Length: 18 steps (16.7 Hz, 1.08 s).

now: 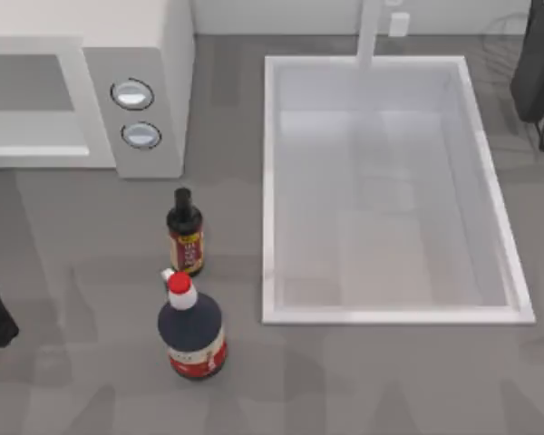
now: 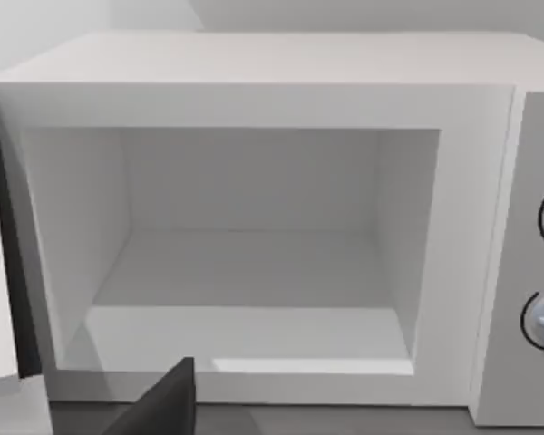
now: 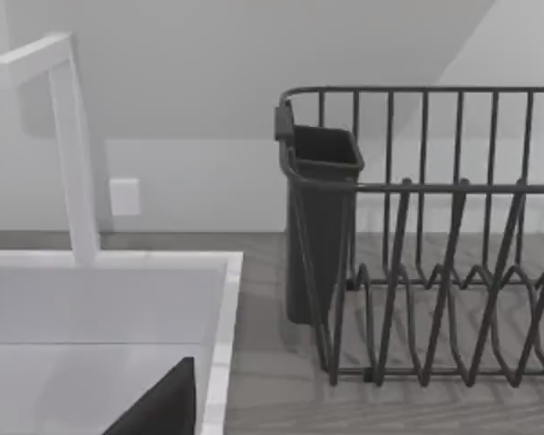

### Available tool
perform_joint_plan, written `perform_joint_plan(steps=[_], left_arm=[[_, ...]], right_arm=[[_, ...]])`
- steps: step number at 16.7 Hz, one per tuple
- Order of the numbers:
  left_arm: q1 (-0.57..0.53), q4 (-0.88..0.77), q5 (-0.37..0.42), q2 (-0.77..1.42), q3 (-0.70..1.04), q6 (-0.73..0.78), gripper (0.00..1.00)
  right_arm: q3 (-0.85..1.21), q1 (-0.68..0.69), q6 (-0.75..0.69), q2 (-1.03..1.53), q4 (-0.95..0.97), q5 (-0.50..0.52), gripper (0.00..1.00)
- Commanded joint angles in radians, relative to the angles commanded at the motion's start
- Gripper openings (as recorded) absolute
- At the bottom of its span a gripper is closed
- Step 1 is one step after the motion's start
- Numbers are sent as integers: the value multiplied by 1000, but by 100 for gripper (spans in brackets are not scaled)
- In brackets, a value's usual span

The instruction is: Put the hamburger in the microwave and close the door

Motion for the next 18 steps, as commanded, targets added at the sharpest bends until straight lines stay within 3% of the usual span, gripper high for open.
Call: perform_joint_plan(steps=[4, 7, 18], left_arm=[[10, -27, -6, 33, 28, 33, 100], [34, -118, -16, 162, 119, 154, 100], [113, -693, 4, 1108, 670, 906, 100]], right_arm=[[0, 0, 0, 0, 0, 0, 100], [0, 0, 0, 0, 0, 0, 100], [0, 0, 0, 0, 0, 0, 100]])
